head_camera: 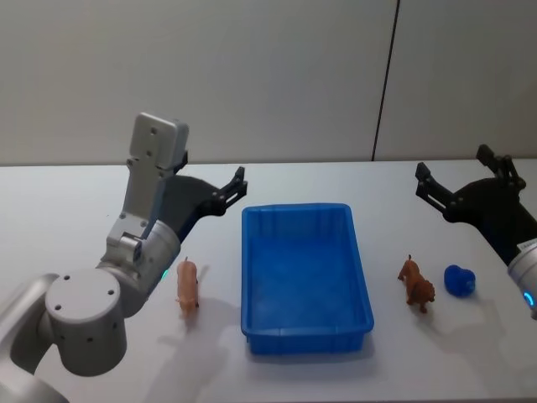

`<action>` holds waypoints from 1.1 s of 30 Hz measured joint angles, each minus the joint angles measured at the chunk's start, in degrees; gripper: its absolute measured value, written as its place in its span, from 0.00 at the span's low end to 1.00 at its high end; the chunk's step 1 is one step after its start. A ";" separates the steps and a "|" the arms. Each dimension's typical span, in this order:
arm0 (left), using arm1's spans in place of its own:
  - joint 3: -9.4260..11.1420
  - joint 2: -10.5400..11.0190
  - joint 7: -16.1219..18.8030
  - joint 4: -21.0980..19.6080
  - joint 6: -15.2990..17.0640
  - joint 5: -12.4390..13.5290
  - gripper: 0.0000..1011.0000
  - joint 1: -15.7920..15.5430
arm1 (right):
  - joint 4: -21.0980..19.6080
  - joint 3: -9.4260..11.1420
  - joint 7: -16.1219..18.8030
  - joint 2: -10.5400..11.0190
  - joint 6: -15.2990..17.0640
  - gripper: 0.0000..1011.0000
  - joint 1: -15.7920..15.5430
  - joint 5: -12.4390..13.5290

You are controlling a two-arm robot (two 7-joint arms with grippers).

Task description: Pick up the two dolls from the table and place them into the box.

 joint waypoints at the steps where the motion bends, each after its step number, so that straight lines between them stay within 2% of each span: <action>1: -0.10 0.07 0.18 -0.01 0.51 -0.50 0.99 0.09 | 0.00 0.00 0.00 0.00 0.00 0.99 0.00 0.00; 15: -1.64 0.57 1.24 1.52 8.01 -6.38 0.99 0.85 | 0.00 0.00 0.00 0.00 0.00 0.99 0.00 0.00; 33: -2.31 -0.15 1.48 6.27 14.96 -9.84 0.99 0.61 | 0.00 0.00 0.00 0.00 0.00 0.99 0.00 0.00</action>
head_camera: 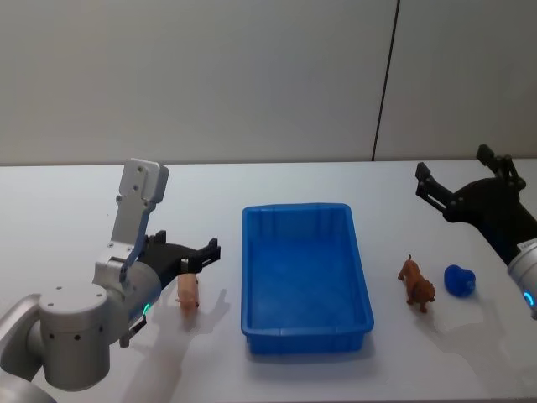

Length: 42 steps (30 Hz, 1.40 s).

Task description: Pick up the two dolls from the table and place them into the box.

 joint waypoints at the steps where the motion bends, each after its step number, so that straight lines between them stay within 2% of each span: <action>1: 0.00 -0.05 0.00 0.20 0.20 -0.07 0.99 -0.04 | 0.00 0.00 0.00 0.00 0.00 0.99 0.00 0.00; 13: 0.02 -1.24 -0.58 4.50 2.73 -0.75 0.99 -0.91 | 0.00 0.00 0.00 0.00 0.00 0.99 0.00 0.00; 26: 0.11 -2.84 -2.19 9.90 3.70 -0.53 0.98 -2.80 | 0.00 0.00 0.00 0.00 0.00 0.99 0.00 0.00; 33: 0.13 -3.60 -3.26 12.69 3.92 0.08 0.82 -4.00 | 0.00 0.00 0.00 0.00 0.00 0.99 0.00 0.00; 38: 0.16 -4.35 -4.21 15.46 4.06 1.04 0.64 -5.24 | 0.00 0.00 0.00 0.00 0.00 0.99 0.00 0.00; 42: 0.17 -4.62 -4.63 16.59 4.10 1.75 0.54 -5.80 | 0.00 0.00 0.00 0.00 0.00 0.99 0.00 0.00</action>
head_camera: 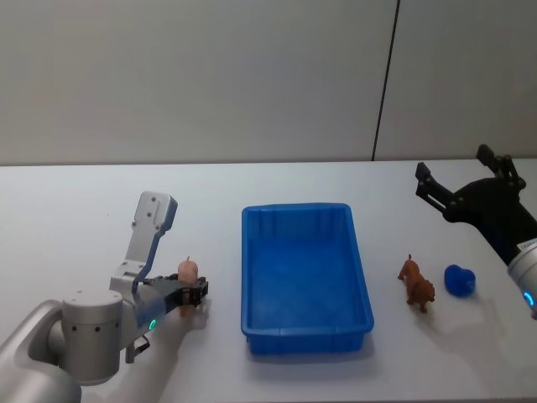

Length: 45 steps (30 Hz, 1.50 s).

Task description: Pick up the two dolls from the table and place them into the box.

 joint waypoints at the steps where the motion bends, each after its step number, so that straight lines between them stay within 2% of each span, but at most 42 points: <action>1: 0.00 -0.05 -0.06 0.19 0.00 0.14 0.50 -0.11 | 0.00 0.00 0.00 0.00 0.00 0.99 0.00 0.00; 6: -0.05 -0.13 -0.48 0.58 -0.06 1.19 0.36 -0.49 | 0.00 0.00 0.00 0.00 0.00 0.99 0.00 0.00; 13: -0.28 0.20 -1.49 -0.78 -0.89 3.15 0.36 -0.67 | 0.00 0.00 0.00 0.00 0.00 0.99 0.00 0.00; 23: -0.88 1.21 -4.25 -4.98 -3.43 6.06 0.36 -0.74 | 0.00 0.00 0.00 0.00 0.00 0.99 0.00 0.00; 32: -1.45 2.10 -9.05 -8.71 -6.98 7.98 0.36 -1.24 | 0.00 0.00 0.00 0.00 0.00 0.99 0.00 0.00; 35: -1.61 2.29 -11.85 -9.71 -8.49 8.39 0.36 -1.68 | 0.00 0.00 0.00 0.00 0.00 0.99 0.00 0.00; 40: -1.70 2.35 -14.60 -10.29 -10.00 8.61 0.36 -2.21 | 0.00 0.00 0.00 0.00 0.00 0.99 0.00 0.00; 45: -1.72 2.28 -18.79 -10.58 -11.85 8.66 0.36 -3.02 | 0.00 0.00 0.00 0.00 0.00 0.99 0.00 0.00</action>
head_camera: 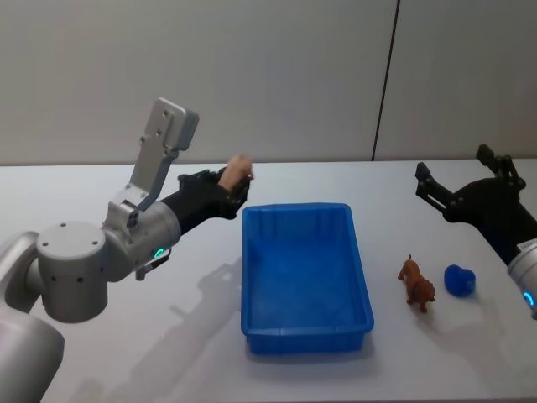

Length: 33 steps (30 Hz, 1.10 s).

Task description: Pick up the two dolls from the table and place them into the box.

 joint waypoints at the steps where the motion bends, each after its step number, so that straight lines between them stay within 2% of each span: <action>1: 0.00 -0.10 -1.27 0.00 -0.54 0.00 0.36 -0.27 | 0.00 0.00 0.00 0.00 0.00 0.99 0.00 0.00; 10: 0.35 -0.87 -8.99 0.99 -3.45 -0.59 0.36 -2.09 | 0.00 0.00 0.00 0.00 0.00 0.99 0.00 0.00; 13: 0.51 -1.15 -11.09 1.50 -4.15 -0.86 0.41 -2.66 | 0.00 0.00 0.00 0.00 0.00 0.99 0.00 0.00; 16: 0.79 -1.66 -14.53 2.54 -5.16 -1.32 0.56 -3.56 | 0.00 0.00 0.00 0.00 0.00 0.99 0.00 0.00; 20: 1.01 -2.13 -17.10 3.46 -5.98 -1.79 0.63 -4.35 | 0.00 0.00 0.00 0.00 0.00 0.99 0.00 0.00; 21: 1.11 -2.30 -18.30 4.04 -6.37 -2.02 0.69 -4.70 | 0.00 0.00 0.00 0.00 0.00 0.99 0.00 0.00; 25: 1.34 -2.74 -21.40 5.42 -7.49 -2.67 0.81 -5.51 | 0.00 0.00 0.00 0.00 0.00 0.99 0.00 0.00; 30: 1.44 -2.83 -22.32 6.11 -8.38 -3.05 0.95 -5.74 | 0.00 0.00 0.00 0.00 0.00 0.99 0.00 0.00; 33: 1.45 -2.77 -22.31 6.23 -8.78 -3.10 0.99 -5.73 | 0.00 0.00 0.00 0.00 0.00 0.99 0.00 0.00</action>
